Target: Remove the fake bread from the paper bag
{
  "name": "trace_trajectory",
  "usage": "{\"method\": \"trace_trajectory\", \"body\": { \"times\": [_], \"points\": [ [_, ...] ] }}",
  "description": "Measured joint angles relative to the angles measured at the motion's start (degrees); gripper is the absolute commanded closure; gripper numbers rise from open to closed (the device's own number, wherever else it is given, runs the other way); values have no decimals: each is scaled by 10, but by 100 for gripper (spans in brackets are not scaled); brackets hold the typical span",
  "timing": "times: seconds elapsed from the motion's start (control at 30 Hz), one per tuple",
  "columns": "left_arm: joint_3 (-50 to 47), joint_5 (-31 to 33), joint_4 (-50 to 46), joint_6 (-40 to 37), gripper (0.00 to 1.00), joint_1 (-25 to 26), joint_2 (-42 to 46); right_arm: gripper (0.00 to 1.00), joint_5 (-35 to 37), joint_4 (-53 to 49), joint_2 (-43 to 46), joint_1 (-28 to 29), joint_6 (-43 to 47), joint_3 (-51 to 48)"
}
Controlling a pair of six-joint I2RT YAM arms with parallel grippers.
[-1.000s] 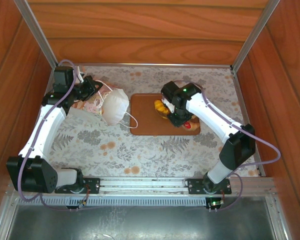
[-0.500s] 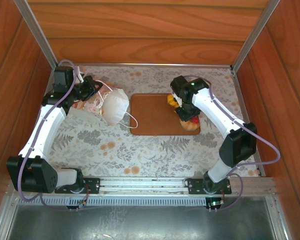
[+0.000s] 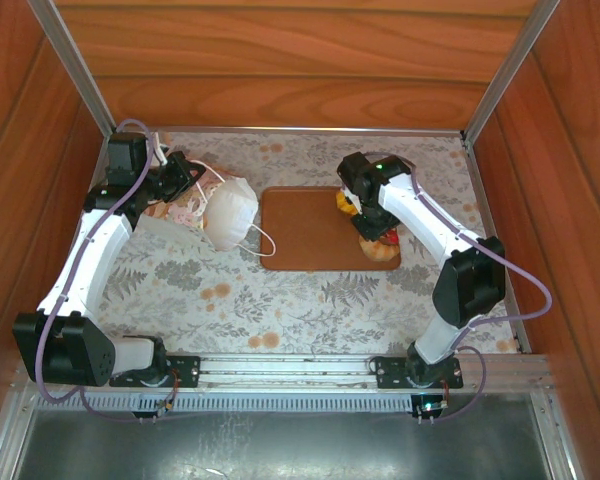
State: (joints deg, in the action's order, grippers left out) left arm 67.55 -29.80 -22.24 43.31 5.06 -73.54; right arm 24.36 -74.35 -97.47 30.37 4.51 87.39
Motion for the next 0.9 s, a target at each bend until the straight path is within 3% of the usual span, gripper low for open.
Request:
{"method": "trace_trajectory", "body": {
  "times": [0.33,0.9],
  "points": [
    [0,0,0,0,100,0,0,61,3,-1,0,0,-1,0],
    [0,0,0,0,100,0,0,65,12,-31,0,0,-27,2]
  ]
}}
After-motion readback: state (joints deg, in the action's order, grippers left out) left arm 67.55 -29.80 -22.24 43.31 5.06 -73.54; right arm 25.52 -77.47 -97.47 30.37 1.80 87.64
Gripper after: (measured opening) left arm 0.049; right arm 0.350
